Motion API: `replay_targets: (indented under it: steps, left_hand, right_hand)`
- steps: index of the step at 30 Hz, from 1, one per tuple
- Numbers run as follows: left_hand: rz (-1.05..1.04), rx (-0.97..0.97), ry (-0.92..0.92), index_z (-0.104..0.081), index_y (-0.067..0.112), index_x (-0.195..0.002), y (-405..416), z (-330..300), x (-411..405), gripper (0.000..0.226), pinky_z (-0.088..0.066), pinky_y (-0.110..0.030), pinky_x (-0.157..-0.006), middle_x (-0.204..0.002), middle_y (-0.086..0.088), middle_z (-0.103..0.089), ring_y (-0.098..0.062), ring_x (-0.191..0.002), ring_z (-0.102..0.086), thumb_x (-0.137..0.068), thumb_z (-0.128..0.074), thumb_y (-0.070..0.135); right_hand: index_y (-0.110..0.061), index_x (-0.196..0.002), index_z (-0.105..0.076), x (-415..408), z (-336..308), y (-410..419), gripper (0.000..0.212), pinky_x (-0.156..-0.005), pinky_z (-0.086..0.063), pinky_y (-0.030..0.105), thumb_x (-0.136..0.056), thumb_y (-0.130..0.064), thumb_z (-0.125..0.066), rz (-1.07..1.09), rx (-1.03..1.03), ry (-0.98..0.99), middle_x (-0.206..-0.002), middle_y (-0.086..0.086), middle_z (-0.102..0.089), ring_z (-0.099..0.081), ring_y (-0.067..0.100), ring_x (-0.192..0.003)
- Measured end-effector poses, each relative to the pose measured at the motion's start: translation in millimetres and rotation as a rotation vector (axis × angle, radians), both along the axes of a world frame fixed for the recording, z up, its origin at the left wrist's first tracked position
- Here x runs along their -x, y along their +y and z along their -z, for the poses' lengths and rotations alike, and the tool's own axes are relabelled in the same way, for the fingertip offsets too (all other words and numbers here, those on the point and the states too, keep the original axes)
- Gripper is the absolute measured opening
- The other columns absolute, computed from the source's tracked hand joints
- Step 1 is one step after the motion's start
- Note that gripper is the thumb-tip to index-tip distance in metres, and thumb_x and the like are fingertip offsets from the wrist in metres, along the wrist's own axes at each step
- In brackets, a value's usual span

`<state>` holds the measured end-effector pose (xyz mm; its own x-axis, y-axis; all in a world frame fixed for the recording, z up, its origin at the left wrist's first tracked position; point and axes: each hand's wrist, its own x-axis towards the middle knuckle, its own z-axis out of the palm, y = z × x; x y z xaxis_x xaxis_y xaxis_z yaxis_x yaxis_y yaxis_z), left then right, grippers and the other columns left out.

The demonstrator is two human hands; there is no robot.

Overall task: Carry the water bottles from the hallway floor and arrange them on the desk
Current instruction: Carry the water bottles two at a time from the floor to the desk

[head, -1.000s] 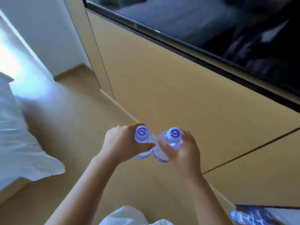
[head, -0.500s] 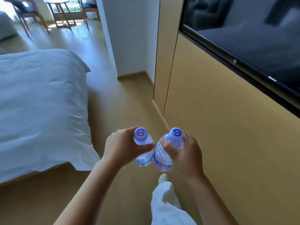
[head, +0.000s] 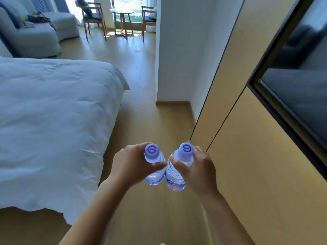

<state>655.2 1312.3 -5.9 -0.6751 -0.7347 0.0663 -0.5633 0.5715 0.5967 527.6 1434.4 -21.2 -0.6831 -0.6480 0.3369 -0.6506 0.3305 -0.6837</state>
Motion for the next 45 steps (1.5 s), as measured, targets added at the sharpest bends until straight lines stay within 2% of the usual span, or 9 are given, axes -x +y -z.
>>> replay_targets:
  steps: [4, 9, 14, 21, 26, 30, 34, 40, 45]
  left_hand:
    - [-0.039, 0.012, -0.007, -0.047, 0.039, -0.058, -41.1, -2.1, 29.2, 0.031, -0.041, -0.025, -0.055, -0.053, 0.013, -0.051, -0.01, -0.056, -0.045, -0.053, -0.059, 0.067]
    - [-0.083, 0.003, -0.049, -0.05, 0.038, -0.062, -107.0, 2.3, 66.0, 0.03, -0.039, -0.021, -0.054, -0.058, 0.014, -0.056, -0.01, -0.06, -0.052, -0.058, -0.065, 0.063]
    - [-0.062, -0.018, -0.027, -0.063, 0.026, -0.075, -198.0, 5.1, 108.2, 0.044, -0.051, -0.031, -0.063, -0.066, 0.009, -0.064, -0.016, -0.068, -0.06, -0.055, -0.061, 0.066]
    - [-0.007, 0.017, -0.08, -0.062, 0.026, -0.075, -349.4, -7.0, 176.8, 0.033, -0.044, -0.026, -0.061, -0.063, 0.009, -0.06, -0.016, -0.067, -0.056, -0.062, -0.07, 0.056]
    - [0.005, 0.008, -0.063, -0.061, 0.03, -0.073, -431.8, -12.6, 216.9, 0.031, -0.046, -0.026, -0.063, -0.066, 0.01, -0.062, -0.017, -0.069, -0.059, -0.062, -0.071, 0.057]
    - [-0.001, -0.04, -0.029, -0.065, 0.026, -0.078, -486.7, -10.7, 247.8, 0.043, -0.051, -0.03, -0.065, -0.071, 0.009, -0.066, -0.017, -0.073, -0.062, -0.056, -0.063, 0.063]
    - [-0.024, -0.04, -0.04, -0.066, 0.024, -0.081, -546.1, -2.5, 285.7, 0.037, -0.049, -0.029, -0.065, -0.072, 0.007, -0.067, -0.019, -0.074, -0.062, -0.063, -0.072, 0.056]
    - [-0.061, -0.021, -0.083, -0.066, 0.019, -0.085, -649.8, 5.6, 366.2, 0.035, -0.053, -0.032, -0.067, -0.076, 0.004, -0.068, -0.02, -0.076, -0.063, -0.069, -0.072, 0.05]
    - [-0.129, -0.054, -0.072, -0.062, 0.02, -0.075, -734.3, 1.8, 434.6, 0.034, -0.045, -0.026, -0.059, -0.067, 0.006, -0.064, -0.016, -0.068, -0.06, -0.067, -0.072, 0.051]
  right_hand:
    - [-0.029, -0.075, -0.047, 41.0, -1.9, -48.1, 0.038, -0.061, -0.031, 0.024, -0.062, -0.064, -0.046, -0.05, 0.013, -0.02, -0.066, -0.016, -0.043, -0.049, 0.016, -0.072]
    - [-0.017, -0.081, -0.06, 84.1, 5.5, -122.9, 0.03, -0.065, -0.043, 0.03, -0.072, -0.042, -0.072, -0.112, -0.029, -0.053, -0.074, -0.007, -0.054, -0.054, 0.021, -0.079]
    - [-0.011, -0.081, -0.063, 125.6, 9.3, -214.5, 0.039, -0.064, -0.046, 0.033, -0.073, -0.049, -0.068, -0.109, -0.04, -0.031, -0.074, -0.002, -0.056, -0.055, 0.022, -0.075]
    - [-0.013, -0.084, -0.063, 183.2, -0.1, -352.2, 0.029, -0.064, -0.042, 0.03, -0.073, -0.037, -0.076, -0.048, -0.011, -0.027, -0.074, -0.007, -0.051, -0.054, 0.021, -0.076]
    - [-0.013, -0.087, -0.063, 221.7, -6.5, -432.3, 0.03, -0.066, -0.045, 0.032, -0.073, -0.037, -0.076, -0.041, 0.023, -0.021, -0.076, -0.007, -0.053, -0.055, 0.021, -0.077]
    - [-0.015, -0.085, -0.063, 256.9, -6.3, -488.1, 0.037, -0.067, -0.047, 0.033, -0.071, -0.049, -0.062, -0.042, 0.035, -0.047, -0.077, -0.007, -0.057, -0.055, 0.02, -0.077]
    - [-0.013, -0.088, -0.065, 298.1, 1.1, -548.9, 0.04, -0.065, -0.045, 0.026, -0.072, -0.049, -0.059, -0.081, 0.029, -0.048, -0.079, -0.003, -0.061, -0.056, 0.017, -0.077]
    - [-0.021, -0.074, -0.053, 380.0, 8.2, -658.0, 0.029, -0.061, -0.038, 0.025, -0.074, -0.044, -0.069, -0.118, 0.025, -0.043, -0.067, -0.01, -0.05, -0.051, 0.019, -0.069]
    - [-0.026, -0.074, -0.051, 454.1, 2.2, -751.0, 0.036, -0.061, -0.036, 0.024, -0.067, -0.061, -0.051, -0.134, 0.044, -0.024, -0.066, -0.016, -0.046, -0.05, 0.015, -0.069]
